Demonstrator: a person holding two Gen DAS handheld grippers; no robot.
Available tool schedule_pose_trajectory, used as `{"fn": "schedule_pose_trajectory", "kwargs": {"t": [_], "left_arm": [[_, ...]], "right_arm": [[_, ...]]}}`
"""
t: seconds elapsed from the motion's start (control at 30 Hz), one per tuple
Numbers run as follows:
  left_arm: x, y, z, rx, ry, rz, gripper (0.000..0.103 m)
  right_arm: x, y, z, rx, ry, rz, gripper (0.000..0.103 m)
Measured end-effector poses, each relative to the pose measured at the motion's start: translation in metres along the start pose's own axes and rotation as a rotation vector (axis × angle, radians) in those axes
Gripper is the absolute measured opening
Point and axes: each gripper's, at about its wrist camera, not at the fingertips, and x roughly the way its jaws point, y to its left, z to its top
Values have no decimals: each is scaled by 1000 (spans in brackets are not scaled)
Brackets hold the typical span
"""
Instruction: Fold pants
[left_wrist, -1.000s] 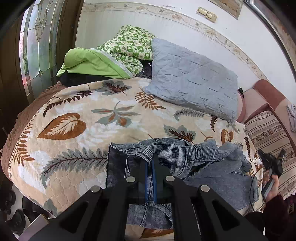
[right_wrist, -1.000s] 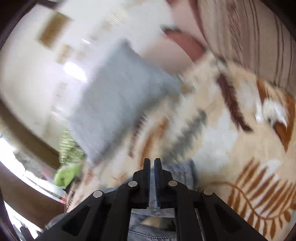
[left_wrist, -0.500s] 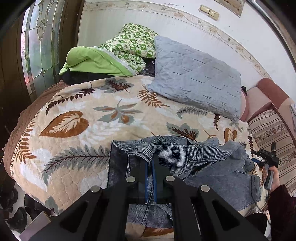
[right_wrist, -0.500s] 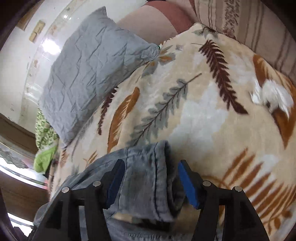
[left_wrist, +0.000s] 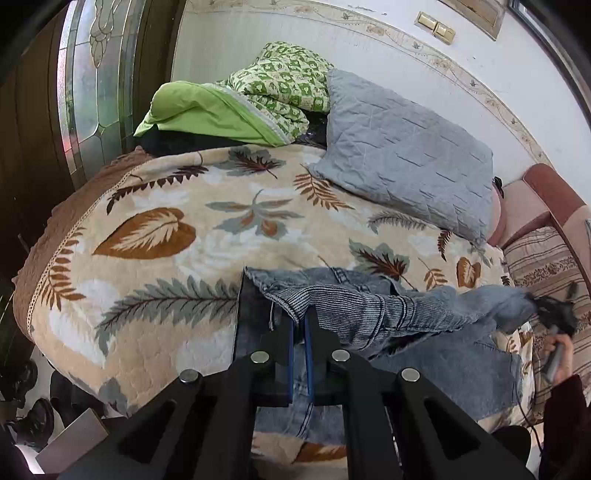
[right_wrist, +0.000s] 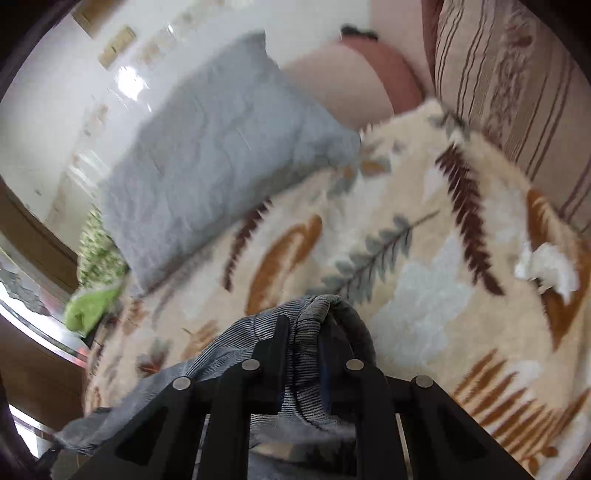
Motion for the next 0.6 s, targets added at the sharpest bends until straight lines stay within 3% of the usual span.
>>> {"fn": "schedule_pose_trajectory", "kwargs": {"t": [0.17,0.27,0.43,0.6], "left_arm": [[-3,5,-25,42,55,2,6],[2,10,-48,64,115,16,6],[25,26,-81,44,247,66,6],[24,29,-74,28,251,90,6]], "right_arm": [[-74,-13,-23,-41,-83,13,14],[-93,-29,-62,-84,-22,-41,14],[-92,-54,-125,-154,125,-120,15],[-112,-44,-116,-171,68,-92,15]]}}
